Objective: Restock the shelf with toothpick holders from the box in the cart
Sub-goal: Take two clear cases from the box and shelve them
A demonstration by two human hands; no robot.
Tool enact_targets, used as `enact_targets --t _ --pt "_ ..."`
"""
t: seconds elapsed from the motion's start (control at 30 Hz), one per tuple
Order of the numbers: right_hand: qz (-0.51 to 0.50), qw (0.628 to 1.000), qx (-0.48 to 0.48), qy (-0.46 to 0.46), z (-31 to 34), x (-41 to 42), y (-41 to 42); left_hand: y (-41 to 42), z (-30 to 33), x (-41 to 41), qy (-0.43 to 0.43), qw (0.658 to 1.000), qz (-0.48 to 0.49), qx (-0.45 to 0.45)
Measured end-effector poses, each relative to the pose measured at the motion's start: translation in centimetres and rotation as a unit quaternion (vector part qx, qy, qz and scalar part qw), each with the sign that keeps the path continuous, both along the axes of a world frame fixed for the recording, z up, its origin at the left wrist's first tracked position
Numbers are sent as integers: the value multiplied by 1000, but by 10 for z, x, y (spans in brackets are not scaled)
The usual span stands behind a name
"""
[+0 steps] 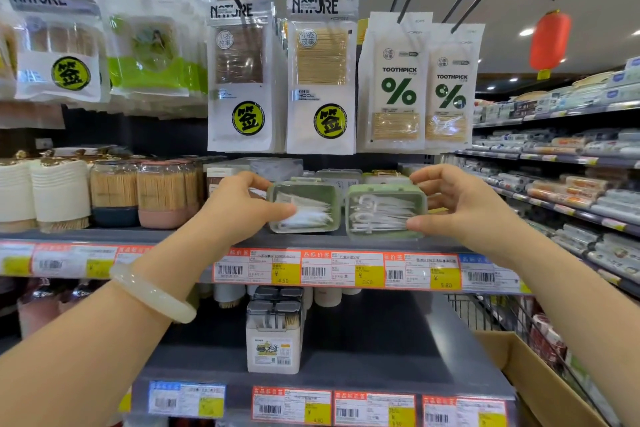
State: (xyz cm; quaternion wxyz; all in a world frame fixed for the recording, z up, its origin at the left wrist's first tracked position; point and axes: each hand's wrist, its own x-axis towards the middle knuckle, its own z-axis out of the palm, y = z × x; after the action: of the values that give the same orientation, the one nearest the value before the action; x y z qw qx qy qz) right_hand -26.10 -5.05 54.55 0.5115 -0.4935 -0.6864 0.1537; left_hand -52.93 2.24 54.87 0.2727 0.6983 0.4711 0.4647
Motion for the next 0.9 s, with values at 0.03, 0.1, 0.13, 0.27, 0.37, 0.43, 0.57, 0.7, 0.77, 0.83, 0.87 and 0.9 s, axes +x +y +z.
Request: enact_targets --t 0.03,0.1,0.13,0.27,0.37,0.43,0.57,0.7,0.77,0.83,0.87,0.9 --pt "3 1000 -2 15 0 0 0 0 1 0 -29 1000 -8 3" --pt "9 999 -6 31 1 1 1 -3 2 1 -90 995 -28 28" --pt "12 999 -7 35 1 1 1 -4 3 1 -113 991 -35 56" --pt "25 997 -8 75 1 3 4 -11 8 8 -119 975 -38 185" --pt "10 995 6 95 1 3 6 -12 10 21 -89 977 -66 180" --pt "1 995 19 102 0 3 6 -9 8 32 -64 983 -80 151" --pt "-19 994 31 107 -2 4 7 -3 4 45 34 987 -89 127" --pt "-25 993 18 110 -3 8 5 -3 2 43 75 983 -99 136" --pt "-21 994 11 108 -2 8 4 -6 3 42 98 978 -88 162" --pt "-20 994 8 105 -1 6 3 -9 3 43 98 974 -51 200" --pt "-19 994 4 105 0 5 4 -11 3 43 89 972 -32 216" --pt "-16 994 -1 107 -1 4 4 -12 4 45 88 970 -12 228"
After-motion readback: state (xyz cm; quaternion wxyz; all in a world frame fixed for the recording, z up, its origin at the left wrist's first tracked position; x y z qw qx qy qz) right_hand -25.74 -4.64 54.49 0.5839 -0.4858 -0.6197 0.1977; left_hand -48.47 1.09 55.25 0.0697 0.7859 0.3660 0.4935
